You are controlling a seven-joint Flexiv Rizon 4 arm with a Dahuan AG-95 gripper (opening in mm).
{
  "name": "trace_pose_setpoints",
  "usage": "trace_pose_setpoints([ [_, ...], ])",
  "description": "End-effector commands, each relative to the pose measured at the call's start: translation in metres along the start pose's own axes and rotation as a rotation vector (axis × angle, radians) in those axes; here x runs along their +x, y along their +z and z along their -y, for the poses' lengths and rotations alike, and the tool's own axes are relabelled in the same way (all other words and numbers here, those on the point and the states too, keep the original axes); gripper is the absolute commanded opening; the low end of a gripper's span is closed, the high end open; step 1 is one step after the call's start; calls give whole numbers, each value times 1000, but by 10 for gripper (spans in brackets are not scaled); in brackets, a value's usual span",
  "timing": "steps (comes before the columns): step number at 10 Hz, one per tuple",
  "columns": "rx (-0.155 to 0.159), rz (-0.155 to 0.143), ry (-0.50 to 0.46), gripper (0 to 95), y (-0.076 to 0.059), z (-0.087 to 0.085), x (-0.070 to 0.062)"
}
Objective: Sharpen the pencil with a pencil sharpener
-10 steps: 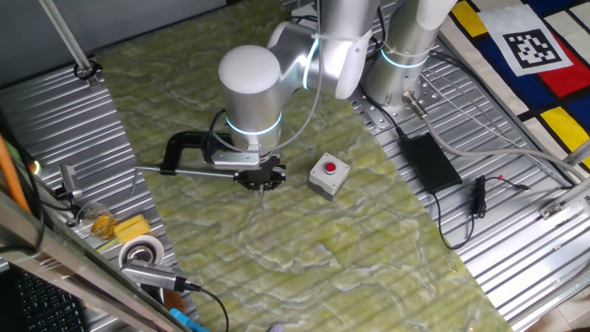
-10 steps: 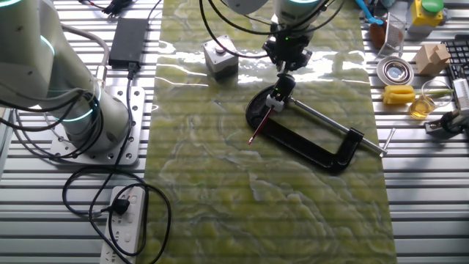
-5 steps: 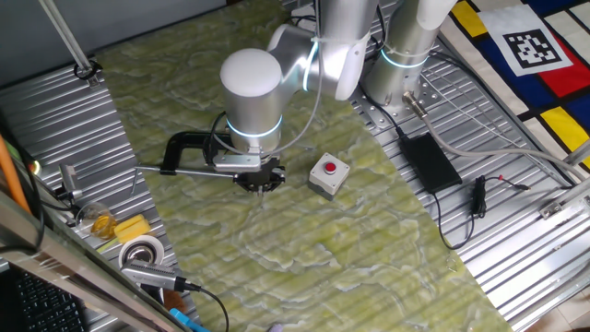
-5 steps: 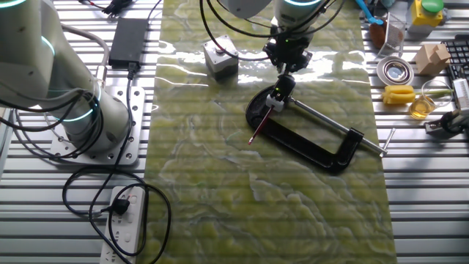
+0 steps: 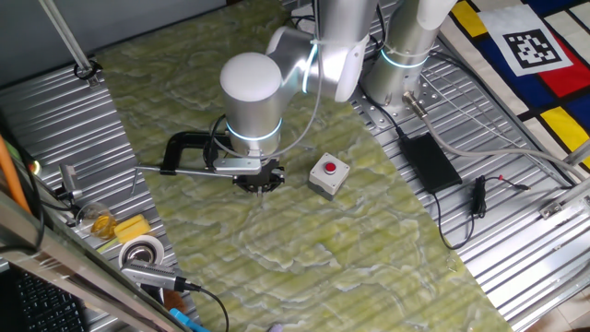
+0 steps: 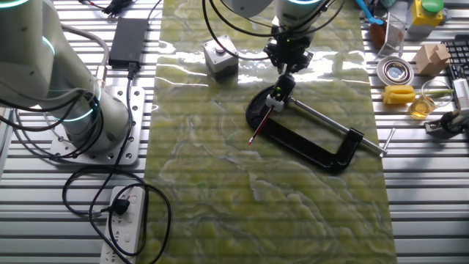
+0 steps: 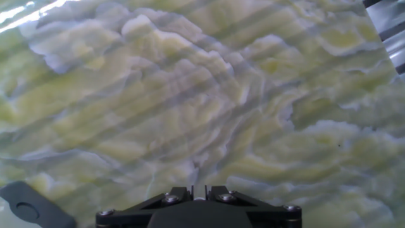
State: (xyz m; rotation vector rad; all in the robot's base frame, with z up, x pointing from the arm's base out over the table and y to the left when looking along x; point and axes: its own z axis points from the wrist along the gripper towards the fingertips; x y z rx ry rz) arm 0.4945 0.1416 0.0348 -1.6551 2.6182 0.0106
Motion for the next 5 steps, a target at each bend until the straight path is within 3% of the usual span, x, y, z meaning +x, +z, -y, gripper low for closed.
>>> trace_pose_setpoints([
  [1,2,-2,-1,0,0,0,0],
  [5,0,0,-7,0,3,7,2],
])
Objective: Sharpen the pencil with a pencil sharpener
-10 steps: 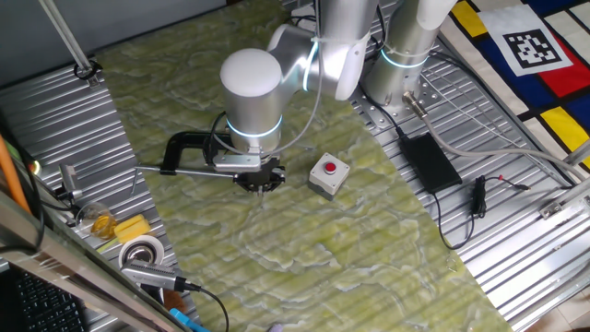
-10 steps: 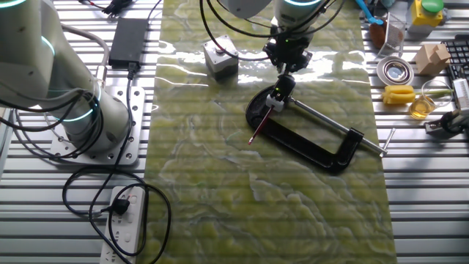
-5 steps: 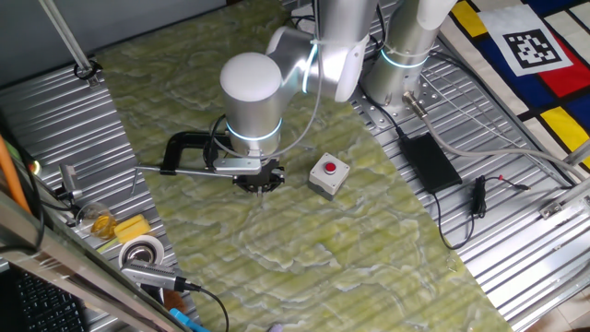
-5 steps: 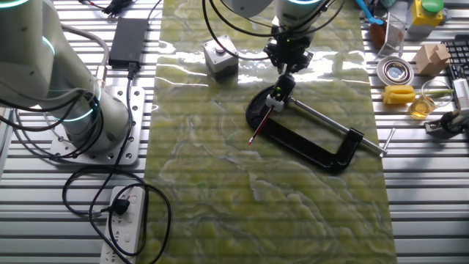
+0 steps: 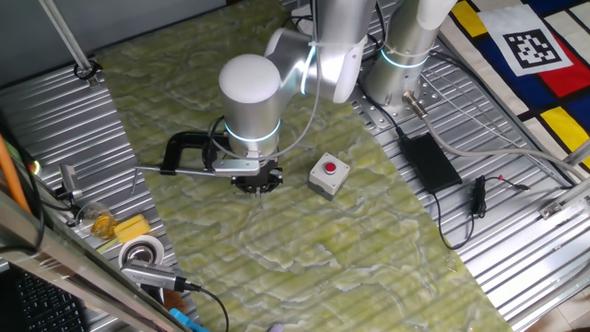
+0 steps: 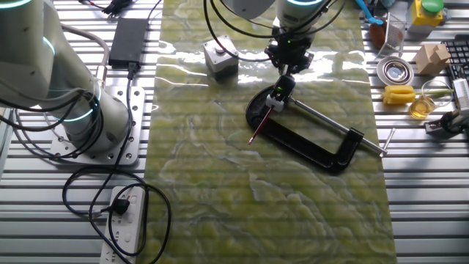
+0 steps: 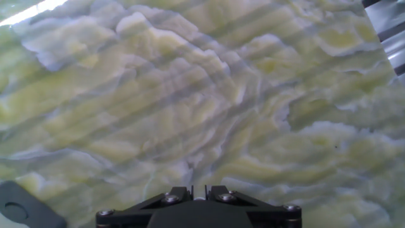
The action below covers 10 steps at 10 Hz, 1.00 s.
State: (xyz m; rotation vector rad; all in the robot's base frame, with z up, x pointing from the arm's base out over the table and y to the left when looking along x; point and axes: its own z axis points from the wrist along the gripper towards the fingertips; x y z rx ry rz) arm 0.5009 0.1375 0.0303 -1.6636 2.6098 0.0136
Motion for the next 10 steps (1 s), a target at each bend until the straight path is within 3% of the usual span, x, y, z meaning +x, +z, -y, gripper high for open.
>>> trace_pose_setpoints([
  [1,0,-4,1,0,-1,1,0],
  [10,-10,-3,-18,0,-2,26,2],
])
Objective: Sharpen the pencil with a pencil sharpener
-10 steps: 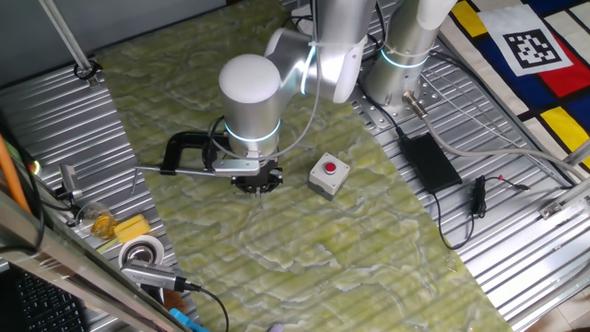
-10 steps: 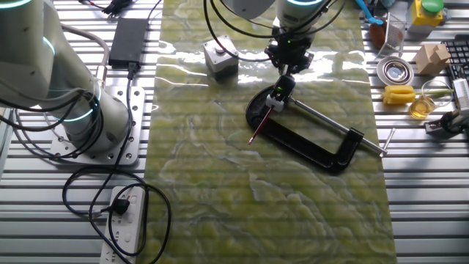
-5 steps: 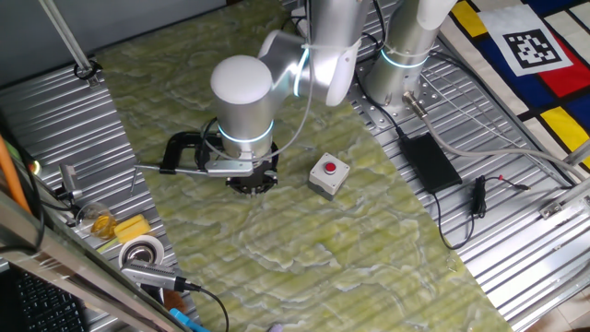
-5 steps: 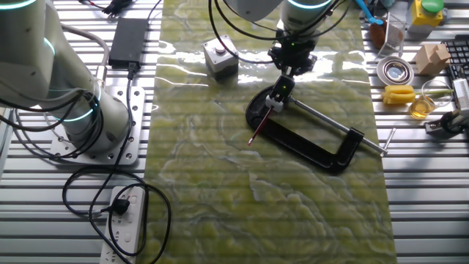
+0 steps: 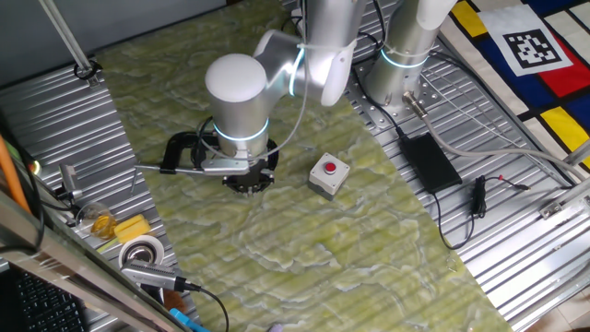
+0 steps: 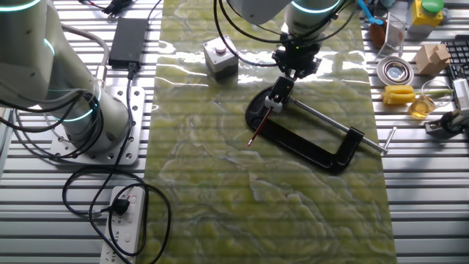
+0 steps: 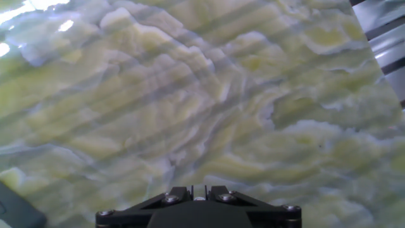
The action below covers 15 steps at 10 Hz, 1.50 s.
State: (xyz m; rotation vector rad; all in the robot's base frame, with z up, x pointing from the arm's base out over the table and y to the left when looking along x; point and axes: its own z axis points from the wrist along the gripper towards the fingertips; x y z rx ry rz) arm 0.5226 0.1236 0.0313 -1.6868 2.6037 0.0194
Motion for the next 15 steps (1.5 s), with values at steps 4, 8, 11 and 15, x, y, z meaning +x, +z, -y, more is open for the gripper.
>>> trace_pose_setpoints([
  [4,-13,0,-29,0,-11,18,5],
  [8,-34,-12,-16,0,-23,25,2],
  [11,-48,-20,-13,0,-34,25,4],
  [15,-44,-35,-2,0,-46,22,3],
])
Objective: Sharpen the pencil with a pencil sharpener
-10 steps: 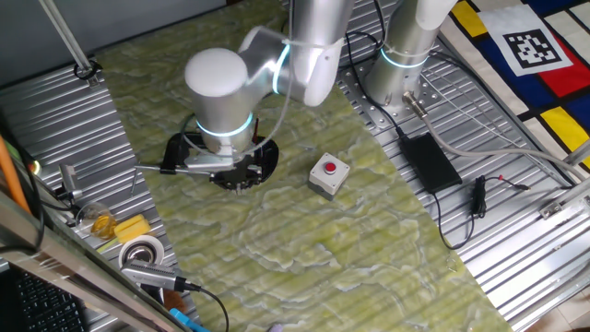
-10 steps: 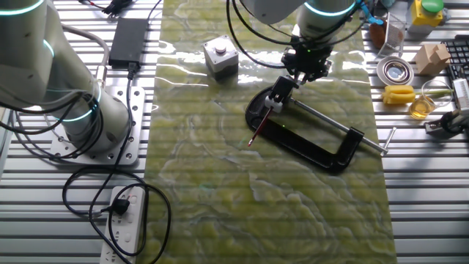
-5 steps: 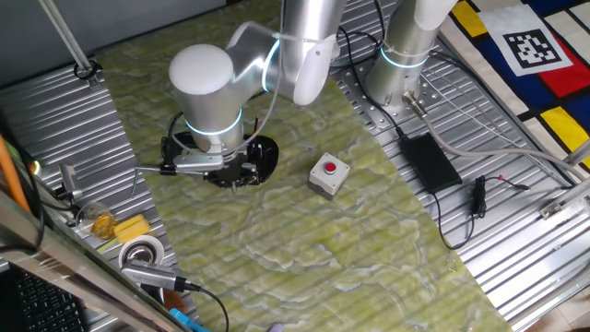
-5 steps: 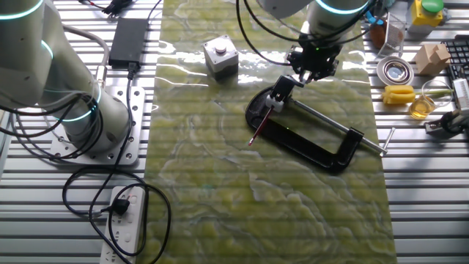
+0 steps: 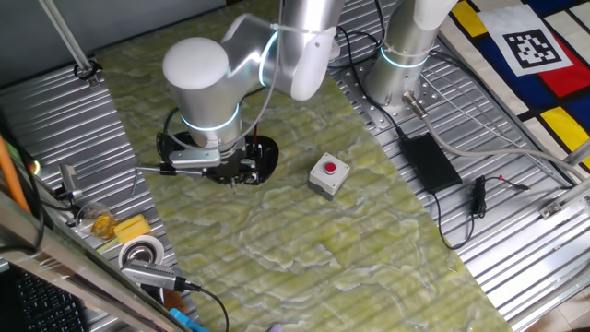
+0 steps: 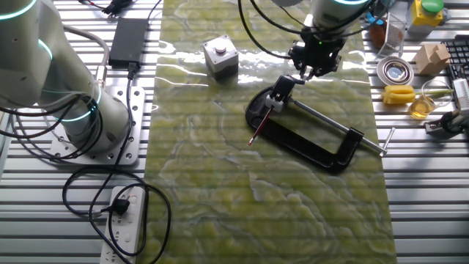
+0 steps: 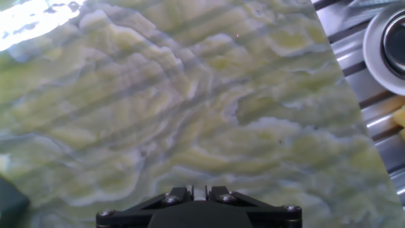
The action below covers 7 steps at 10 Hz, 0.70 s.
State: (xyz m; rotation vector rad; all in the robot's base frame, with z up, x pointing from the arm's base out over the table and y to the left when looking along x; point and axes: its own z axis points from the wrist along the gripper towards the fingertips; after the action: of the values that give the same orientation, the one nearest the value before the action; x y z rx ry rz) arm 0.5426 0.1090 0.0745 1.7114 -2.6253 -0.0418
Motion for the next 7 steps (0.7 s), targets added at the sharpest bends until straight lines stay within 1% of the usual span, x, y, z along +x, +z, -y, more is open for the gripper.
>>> trace_pose_setpoints([
  [1,-8,-3,5,0,-5,-3,-1],
  [2,-13,-2,7,0,-9,-4,-1],
  [3,-26,-9,16,0,-14,-7,-1],
  [7,-35,-8,37,0,-19,-17,0],
])
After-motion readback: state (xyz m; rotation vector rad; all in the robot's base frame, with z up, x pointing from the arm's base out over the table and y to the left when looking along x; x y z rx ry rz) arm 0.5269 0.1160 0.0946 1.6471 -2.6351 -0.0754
